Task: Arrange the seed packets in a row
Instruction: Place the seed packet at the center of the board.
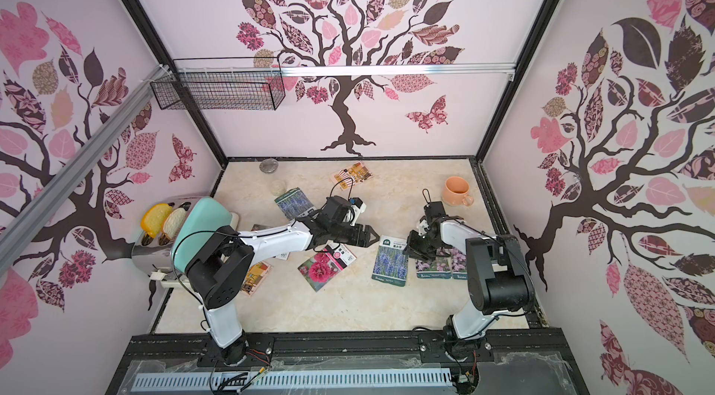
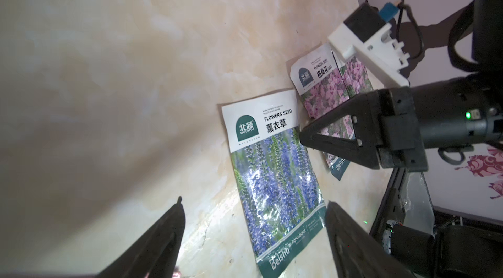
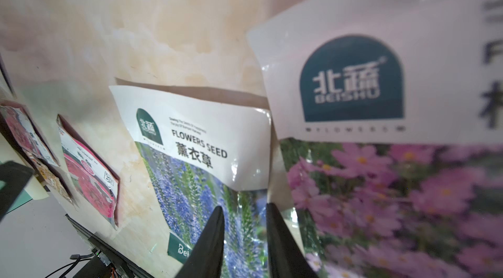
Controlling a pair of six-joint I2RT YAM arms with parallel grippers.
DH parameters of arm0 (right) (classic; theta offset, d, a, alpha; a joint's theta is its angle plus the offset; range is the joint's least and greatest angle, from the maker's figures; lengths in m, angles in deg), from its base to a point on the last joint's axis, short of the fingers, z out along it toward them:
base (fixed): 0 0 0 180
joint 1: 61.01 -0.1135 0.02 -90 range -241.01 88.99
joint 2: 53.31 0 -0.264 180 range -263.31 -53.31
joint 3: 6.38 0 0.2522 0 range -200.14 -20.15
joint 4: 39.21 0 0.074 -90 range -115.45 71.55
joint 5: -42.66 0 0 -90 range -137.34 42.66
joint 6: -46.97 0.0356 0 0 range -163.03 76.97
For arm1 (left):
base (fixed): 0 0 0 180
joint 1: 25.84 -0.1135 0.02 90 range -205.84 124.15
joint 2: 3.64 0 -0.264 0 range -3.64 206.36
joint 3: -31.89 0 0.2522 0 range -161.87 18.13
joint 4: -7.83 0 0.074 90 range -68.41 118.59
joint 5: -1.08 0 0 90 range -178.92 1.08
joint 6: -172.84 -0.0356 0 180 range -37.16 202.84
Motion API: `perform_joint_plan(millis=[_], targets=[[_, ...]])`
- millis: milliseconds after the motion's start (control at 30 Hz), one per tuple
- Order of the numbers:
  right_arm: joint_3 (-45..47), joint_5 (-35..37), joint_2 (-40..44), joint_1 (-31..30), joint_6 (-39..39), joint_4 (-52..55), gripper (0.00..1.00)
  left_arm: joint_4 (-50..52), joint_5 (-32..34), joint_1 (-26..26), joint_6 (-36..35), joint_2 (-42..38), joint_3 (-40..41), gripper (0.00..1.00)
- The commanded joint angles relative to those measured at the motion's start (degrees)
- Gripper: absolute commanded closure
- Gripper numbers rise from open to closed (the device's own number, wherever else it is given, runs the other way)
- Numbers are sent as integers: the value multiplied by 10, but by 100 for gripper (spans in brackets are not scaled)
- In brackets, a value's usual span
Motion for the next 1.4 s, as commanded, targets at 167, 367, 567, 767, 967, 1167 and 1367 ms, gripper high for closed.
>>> perform_joint_plan(millis=[167,367,567,767,967,1167,1367], targets=[[-30,-2,-13,-3,-8,14,70,-13,11,41,13,-14,47,18],[-23,-5,-18,-6,-6,7,70,-10,22,49,21,-21,63,18],[-26,-4,-31,-9,-6,3,70,-17,11,59,26,-7,63,18],[-36,-2,-35,-9,-8,6,70,-23,-1,78,33,19,51,19],[-43,-3,-47,-10,-10,5,70,-31,-2,83,38,46,40,19],[-47,-2,-51,-11,-10,5,70,-31,0,83,36,61,27,19],[-55,-1,-56,-11,-12,7,70,-29,-5,84,36,80,8,19]])
